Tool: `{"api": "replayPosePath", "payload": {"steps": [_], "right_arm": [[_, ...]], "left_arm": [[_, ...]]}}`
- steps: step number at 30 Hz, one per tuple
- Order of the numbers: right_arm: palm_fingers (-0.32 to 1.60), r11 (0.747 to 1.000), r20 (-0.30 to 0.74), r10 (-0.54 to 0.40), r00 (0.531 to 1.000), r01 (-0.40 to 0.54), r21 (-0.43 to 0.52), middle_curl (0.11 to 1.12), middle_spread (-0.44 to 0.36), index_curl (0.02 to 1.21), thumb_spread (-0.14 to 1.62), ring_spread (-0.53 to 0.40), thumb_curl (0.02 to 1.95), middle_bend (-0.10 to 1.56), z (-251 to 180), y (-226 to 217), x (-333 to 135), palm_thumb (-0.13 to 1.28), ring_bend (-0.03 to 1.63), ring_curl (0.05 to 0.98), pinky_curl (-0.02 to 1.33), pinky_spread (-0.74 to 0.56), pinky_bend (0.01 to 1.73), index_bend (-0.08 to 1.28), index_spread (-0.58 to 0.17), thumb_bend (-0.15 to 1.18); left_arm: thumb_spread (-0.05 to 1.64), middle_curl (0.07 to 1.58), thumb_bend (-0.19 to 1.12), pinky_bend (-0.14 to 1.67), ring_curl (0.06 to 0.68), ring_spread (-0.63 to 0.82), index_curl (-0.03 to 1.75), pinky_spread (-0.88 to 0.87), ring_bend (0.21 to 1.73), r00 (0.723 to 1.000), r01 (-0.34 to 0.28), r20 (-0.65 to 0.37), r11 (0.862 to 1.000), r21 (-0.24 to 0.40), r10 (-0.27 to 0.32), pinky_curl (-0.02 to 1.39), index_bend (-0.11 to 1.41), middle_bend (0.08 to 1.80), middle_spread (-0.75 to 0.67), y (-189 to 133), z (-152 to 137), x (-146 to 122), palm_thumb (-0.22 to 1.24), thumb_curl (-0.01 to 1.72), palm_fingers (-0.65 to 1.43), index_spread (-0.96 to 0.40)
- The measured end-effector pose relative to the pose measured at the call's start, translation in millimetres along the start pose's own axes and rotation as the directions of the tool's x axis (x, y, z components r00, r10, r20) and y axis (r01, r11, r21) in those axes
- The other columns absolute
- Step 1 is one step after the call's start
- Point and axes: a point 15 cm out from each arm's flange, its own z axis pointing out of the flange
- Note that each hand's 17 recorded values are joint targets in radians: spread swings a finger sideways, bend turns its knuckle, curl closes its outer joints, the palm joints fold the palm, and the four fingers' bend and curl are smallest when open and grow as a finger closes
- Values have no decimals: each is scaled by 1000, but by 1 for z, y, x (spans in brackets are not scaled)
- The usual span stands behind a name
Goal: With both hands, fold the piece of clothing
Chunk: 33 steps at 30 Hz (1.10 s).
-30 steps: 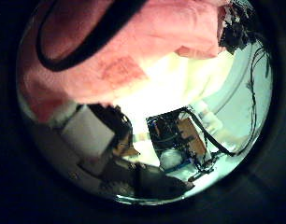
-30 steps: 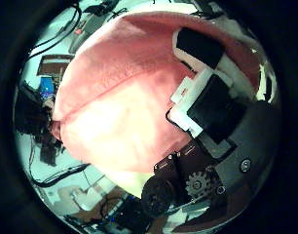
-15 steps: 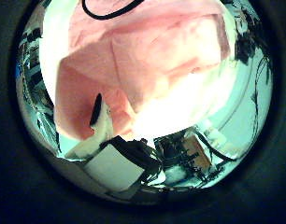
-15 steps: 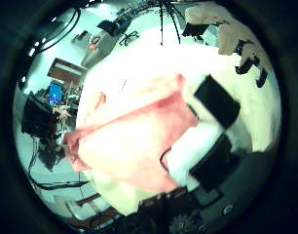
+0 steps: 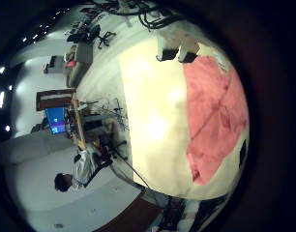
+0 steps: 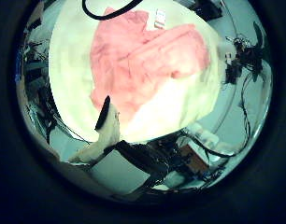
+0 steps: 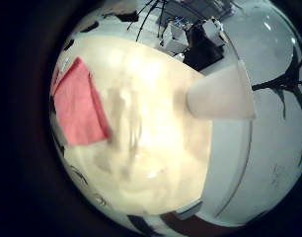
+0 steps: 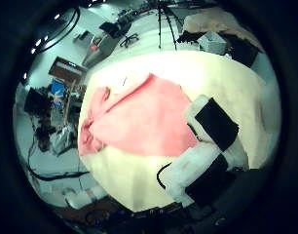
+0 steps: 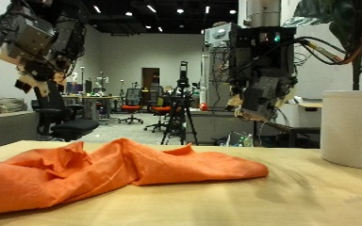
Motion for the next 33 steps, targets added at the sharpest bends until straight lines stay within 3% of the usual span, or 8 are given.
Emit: {"api": "replayPosePath", "payload": {"steps": [3,6,10,12,21,25,28,33], "right_arm": [[60,988,21,-63,998,66,-142,444,-204,547,1410,-62,289,688,17,32,-10,808,589,307,375,220,475,574,-439,-13],[48,957,58,-126,990,137,-257,411,-193,498,1405,-6,308,618,47,52,-19,870,507,273,345,259,420,516,-436,19],[89,942,71,-152,986,166,-290,388,-186,464,1388,26,356,570,63,56,-26,987,435,248,319,277,357,478,-435,61],[99,932,68,-175,982,188,-309,382,-190,456,1377,32,374,558,73,58,-30,1013,407,241,313,278,335,466,-433,67],[166,903,51,-243,969,245,-354,349,-214,411,1331,68,456,459,101,46,-44,1042,289,221,291,282,240,377,-427,38],[190,882,38,-257,966,250,-400,341,-184,403,1323,82,481,417,114,54,-37,1027,248,217,288,283,210,356,-423,14],[213,883,20,-263,965,249,-397,337,-170,400,1313,88,499,393,113,47,-33,1015,219,216,283,283,187,348,-418,-5],[254,862,14,-256,967,234,-450,342,-180,396,1306,92,512,401,115,59,-21,973,199,217,268,280,168,333,-411,-17]], "left_arm": [[1073,364,-20,466,241,447,341,362,580,997,-73,-43,994,-80,70,329,155,187,247,21,19,22,545,333,-16,157],[1075,354,-20,452,236,451,330,358,571,987,-155,-61,975,-157,147,324,160,184,233,43,42,49,550,327,-9,149],[1096,344,-15,435,234,444,322,352,565,972,-233,-70,943,-238,222,321,162,185,211,67,74,78,570,325,-7,137],[1101,341,-17,427,232,443,322,351,560,967,-254,-68,936,-245,245,320,166,187,197,70,84,85,573,323,0,127],[1117,338,-17,393,224,431,320,350,537,962,-273,-74,918,-289,263,313,169,192,150,77,115,91,597,316,34,95],[1124,336,-16,387,222,423,318,354,533,964,-265,-60,909,-322,260,314,167,188,137,79,123,81,612,318,40,86],[1126,333,-18,382,220,421,319,358,529,966,-258,-55,902,-345,254,315,169,186,133,79,130,75,615,318,44,85],[1131,330,-17,371,219,425,319,368,527,968,-244,-41,896,-370,247,315,168,186,131,81,137,65,618,318,45,83]]}}
